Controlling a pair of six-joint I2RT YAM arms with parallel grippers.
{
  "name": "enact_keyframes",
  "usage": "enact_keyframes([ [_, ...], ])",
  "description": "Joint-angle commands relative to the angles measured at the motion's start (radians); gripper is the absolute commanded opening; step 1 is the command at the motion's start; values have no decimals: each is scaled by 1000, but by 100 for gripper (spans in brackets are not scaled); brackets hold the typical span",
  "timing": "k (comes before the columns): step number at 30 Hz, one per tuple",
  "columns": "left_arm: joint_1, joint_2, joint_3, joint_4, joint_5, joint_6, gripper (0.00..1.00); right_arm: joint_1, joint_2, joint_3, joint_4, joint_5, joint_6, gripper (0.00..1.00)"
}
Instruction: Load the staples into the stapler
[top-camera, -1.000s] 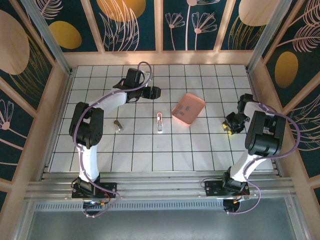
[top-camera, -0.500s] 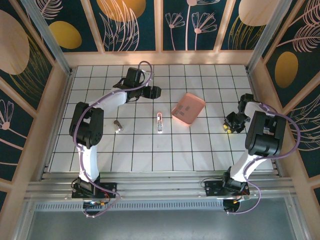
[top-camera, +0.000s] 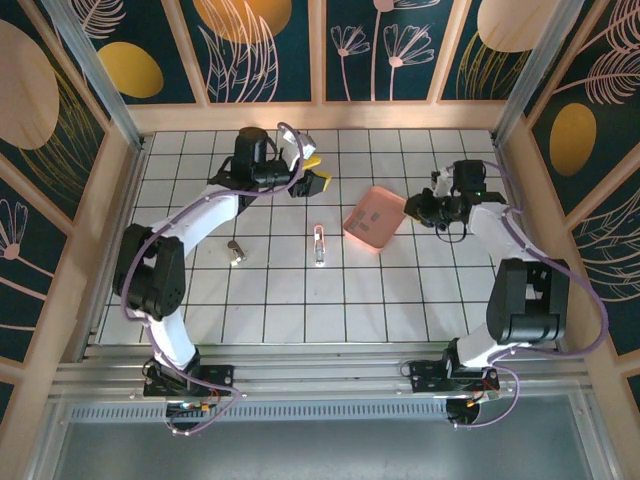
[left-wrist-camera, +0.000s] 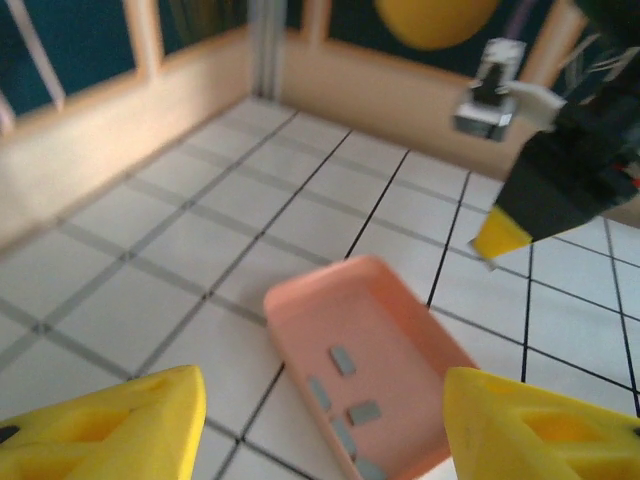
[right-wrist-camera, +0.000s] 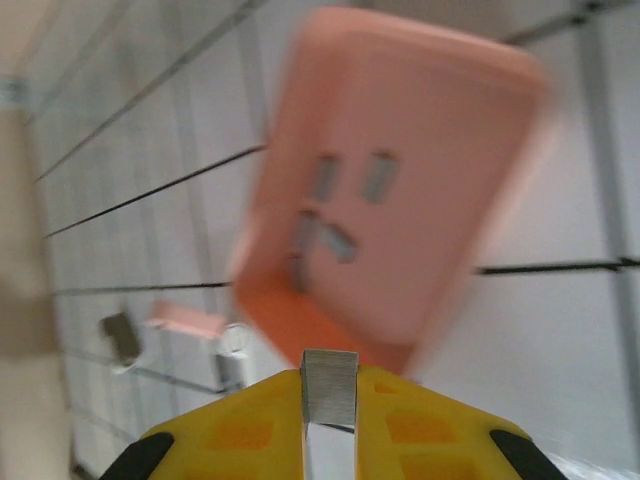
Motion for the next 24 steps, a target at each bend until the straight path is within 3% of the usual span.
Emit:
enact_keyframes([
  [1, -8, -54, 7, 10, 157, 279, 61, 22, -75, -3, 188, -206, -46, 16],
  [6, -32, -79, 53, -177, 192, 599, 60, 51, -137, -68, 442, -405, -7, 13],
  [14, -101, -143, 81, -322, 163, 853, 60, 124, -165, -157, 833, -598, 137, 9],
  [19, -124, -171, 54, -300, 206, 870, 57, 182, -142, -180, 984, -641, 202, 8],
  [24, -142, -190, 39, -286, 214, 877, 56, 207, -105, -207, 1206, -649, 367, 6],
])
